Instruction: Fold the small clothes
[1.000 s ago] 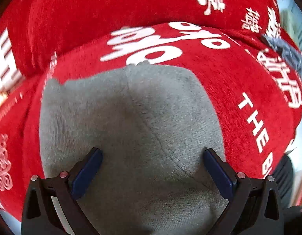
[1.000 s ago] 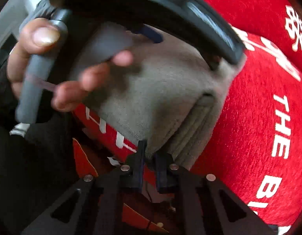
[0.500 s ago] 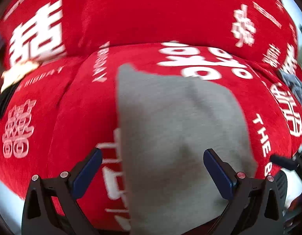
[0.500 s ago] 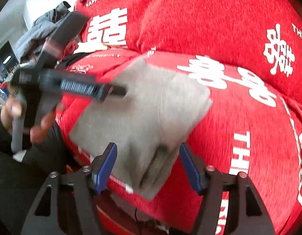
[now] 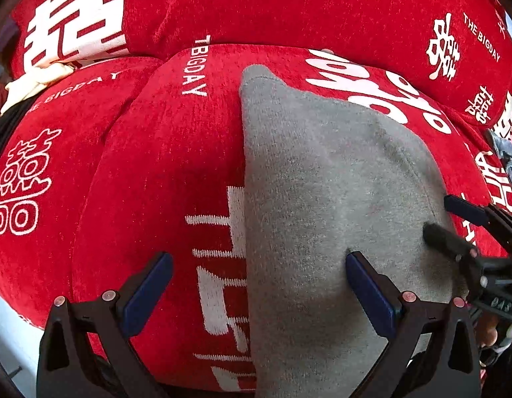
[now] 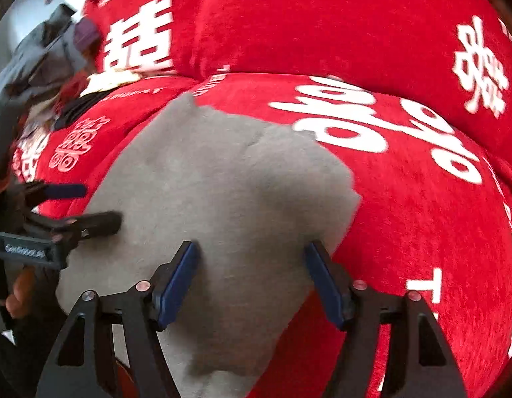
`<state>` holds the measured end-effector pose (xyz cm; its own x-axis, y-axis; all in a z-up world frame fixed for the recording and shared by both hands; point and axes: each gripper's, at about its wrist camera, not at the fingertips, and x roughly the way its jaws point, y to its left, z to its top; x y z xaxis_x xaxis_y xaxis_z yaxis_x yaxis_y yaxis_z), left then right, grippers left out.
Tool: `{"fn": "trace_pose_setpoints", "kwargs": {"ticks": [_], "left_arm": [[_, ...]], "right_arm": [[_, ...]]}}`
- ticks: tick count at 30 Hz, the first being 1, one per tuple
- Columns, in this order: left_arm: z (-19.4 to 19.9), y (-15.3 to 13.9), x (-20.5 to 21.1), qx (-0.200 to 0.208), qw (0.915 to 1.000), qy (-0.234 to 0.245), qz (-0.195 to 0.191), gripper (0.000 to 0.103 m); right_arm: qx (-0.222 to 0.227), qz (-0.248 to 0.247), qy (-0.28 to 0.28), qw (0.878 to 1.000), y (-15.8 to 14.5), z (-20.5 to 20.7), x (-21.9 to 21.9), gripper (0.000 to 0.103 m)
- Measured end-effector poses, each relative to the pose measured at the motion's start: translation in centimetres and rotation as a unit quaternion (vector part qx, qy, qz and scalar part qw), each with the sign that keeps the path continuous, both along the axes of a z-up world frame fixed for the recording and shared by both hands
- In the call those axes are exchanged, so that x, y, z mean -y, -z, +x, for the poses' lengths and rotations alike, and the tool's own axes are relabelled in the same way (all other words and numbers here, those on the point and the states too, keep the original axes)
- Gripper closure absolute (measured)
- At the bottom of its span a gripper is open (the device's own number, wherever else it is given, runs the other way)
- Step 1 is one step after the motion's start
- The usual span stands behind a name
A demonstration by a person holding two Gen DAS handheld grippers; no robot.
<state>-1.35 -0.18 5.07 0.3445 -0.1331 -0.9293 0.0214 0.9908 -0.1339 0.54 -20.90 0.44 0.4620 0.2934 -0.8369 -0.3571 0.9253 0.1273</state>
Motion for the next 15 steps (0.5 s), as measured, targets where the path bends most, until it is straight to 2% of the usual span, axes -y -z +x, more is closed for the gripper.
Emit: {"fn": "trace_pose_setpoints", "kwargs": {"ticks": [2, 5, 8, 11, 13, 14, 15], "left_arm": [[0.0, -0.3, -0.1, -0.001, 1.0, -0.001, 0.001, 0.0], [-0.1, -1.2, 0.3, 0.018, 0.9995, 0.003, 0.026, 0.0], [0.1, -1.4, 0.5, 0.023, 0.9992, 0.005, 0.033, 0.0], [0.5, -1.2, 0.5, 0.017, 0.9993, 0.002, 0.033, 0.0], [0.6, -0.9, 0.5, 0.013, 0.9993, 0.003, 0.035, 0.0], [0.7, -0.6, 0.4, 0.01, 0.9994, 0.004, 0.033, 0.0], [0.9, -0.3, 0.4, 0.003, 0.9996, 0.003, 0.029, 0.0]], "right_arm": [[-0.002, 0.01, 0.012, 1.0, -0.7, 0.0, 0.5, 0.03], [0.026, 0.009, 0.01, 1.0, -2.4, -0.3, 0.0, 0.03], [0.042, 0.003, 0.015, 0.999, -3.1, 0.1, -1.0, 0.03], [0.032, -0.014, 0.022, 0.999, -2.3, 1.3, -2.2, 0.03], [0.021, -0.065, 0.045, 0.997, -1.0, 2.5, -2.7, 0.03], [0.013, -0.074, 0.051, 0.996, -0.4, 3.0, -2.5, 0.023], [0.003, -0.056, 0.065, 0.996, 0.0, 3.5, -1.9, 0.022]]}}
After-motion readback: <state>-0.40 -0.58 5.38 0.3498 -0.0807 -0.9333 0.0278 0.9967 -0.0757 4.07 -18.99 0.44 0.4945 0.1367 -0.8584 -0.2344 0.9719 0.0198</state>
